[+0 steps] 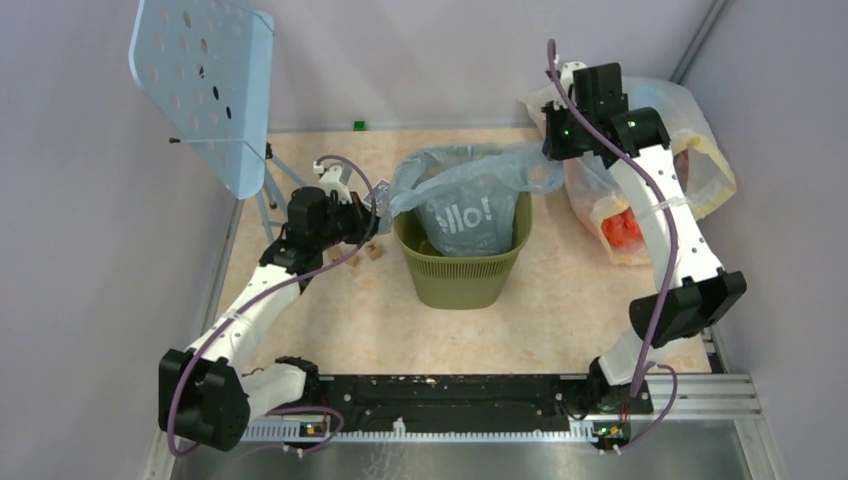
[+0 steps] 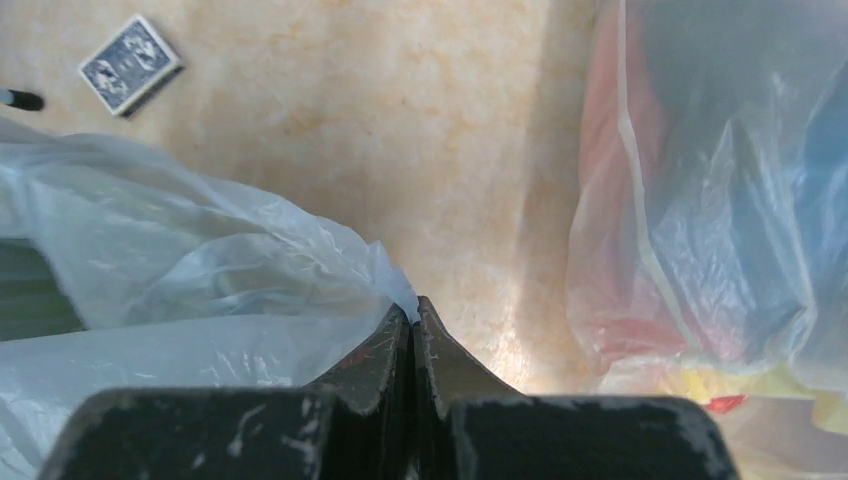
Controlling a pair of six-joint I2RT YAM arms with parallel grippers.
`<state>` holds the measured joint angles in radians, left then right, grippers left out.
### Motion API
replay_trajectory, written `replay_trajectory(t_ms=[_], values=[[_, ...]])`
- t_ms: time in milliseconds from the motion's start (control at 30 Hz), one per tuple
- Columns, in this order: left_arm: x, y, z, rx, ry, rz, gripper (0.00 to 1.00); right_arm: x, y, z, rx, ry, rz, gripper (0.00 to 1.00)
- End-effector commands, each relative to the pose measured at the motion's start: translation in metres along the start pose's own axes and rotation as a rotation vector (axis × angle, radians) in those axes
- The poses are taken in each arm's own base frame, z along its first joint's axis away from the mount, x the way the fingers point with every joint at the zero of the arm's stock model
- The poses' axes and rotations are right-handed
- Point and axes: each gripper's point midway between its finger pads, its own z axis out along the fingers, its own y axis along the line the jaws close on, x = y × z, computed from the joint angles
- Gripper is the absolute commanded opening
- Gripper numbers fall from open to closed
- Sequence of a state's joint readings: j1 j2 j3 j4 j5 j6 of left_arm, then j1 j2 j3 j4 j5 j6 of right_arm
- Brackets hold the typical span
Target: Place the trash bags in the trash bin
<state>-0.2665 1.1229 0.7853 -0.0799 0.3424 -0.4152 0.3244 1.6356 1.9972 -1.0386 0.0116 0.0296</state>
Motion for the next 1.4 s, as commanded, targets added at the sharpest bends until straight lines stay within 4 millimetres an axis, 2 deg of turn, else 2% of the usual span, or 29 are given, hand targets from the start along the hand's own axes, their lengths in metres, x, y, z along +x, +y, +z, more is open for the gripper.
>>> replay_trajectory(t_ms=[0, 133, 333, 400, 500, 600, 667, 733, 767, 833, 933, 1033, 1067, 1133, 1200, 1300, 1367], values=[[-0.007, -0.004, 0.001, 0.021, -0.015, 0.024, 0.0, 0.02, 0.004, 0.015, -0.076, 0.033, 0.102, 0.0], [0.003, -0.005, 0.002, 0.041, 0.011, 0.008, 0.0, 0.052, 0.014, 0.023, -0.125, 0.102, 0.129, 0.06], [0.016, -0.012, 0.0, 0.091, 0.049, -0.02, 0.0, 0.079, 0.028, 0.017, -0.194, 0.094, 0.182, 0.12], [0.02, -0.016, -0.001, 0.114, 0.059, -0.028, 0.0, 0.083, 0.029, 0.011, -0.193, 0.072, 0.202, 0.21], [0.015, -0.022, -0.006, 0.138, 0.044, -0.022, 0.07, 0.076, 0.017, -0.001, -0.124, 0.01, 0.214, 0.3], [0.001, -0.026, -0.014, 0.12, 0.01, -0.01, 0.15, 0.056, 0.001, -0.023, -0.049, -0.079, 0.234, 0.35], [-0.008, -0.023, -0.02, 0.076, -0.014, 0.008, 0.21, 0.045, -0.008, -0.037, -0.005, -0.135, 0.261, 0.43], [-0.014, -0.015, -0.027, 0.011, -0.041, 0.006, 0.27, 0.039, -0.011, -0.048, 0.016, -0.187, 0.301, 0.56], [-0.016, -0.013, -0.031, -0.009, -0.057, 0.007, 0.32, 0.038, -0.013, -0.053, 0.025, -0.212, 0.325, 0.63], [-0.018, -0.011, -0.037, -0.027, -0.087, 0.004, 0.44, 0.034, -0.01, -0.062, 0.007, -0.263, 0.37, 0.69], [-0.018, -0.011, -0.044, -0.033, -0.114, -0.013, 0.57, 0.036, -0.006, -0.074, -0.016, -0.305, 0.448, 0.69], [-0.02, -0.013, -0.053, -0.043, -0.136, -0.024, 0.62, 0.037, -0.003, -0.084, -0.039, -0.337, 0.494, 0.69], [-0.022, -0.014, -0.056, -0.041, -0.149, -0.02, 0.63, 0.035, 0.004, -0.088, -0.083, -0.354, 0.479, 0.69], [-0.025, -0.02, -0.064, -0.013, -0.178, 0.015, 0.65, 0.032, 0.017, -0.099, -0.168, -0.401, 0.401, 0.67], [-0.029, -0.036, -0.073, 0.075, -0.222, 0.108, 0.67, 0.03, 0.038, -0.111, -0.295, -0.443, 0.243, 0.62], [-0.031, -0.062, -0.082, 0.228, -0.278, 0.243, 0.69, 0.026, 0.046, -0.118, -0.345, -0.496, 0.086, 0.51], [-0.032, -0.074, -0.086, 0.303, -0.307, 0.33, 0.7, 0.024, 0.046, -0.115, -0.343, -0.502, 0.018, 0.48]])
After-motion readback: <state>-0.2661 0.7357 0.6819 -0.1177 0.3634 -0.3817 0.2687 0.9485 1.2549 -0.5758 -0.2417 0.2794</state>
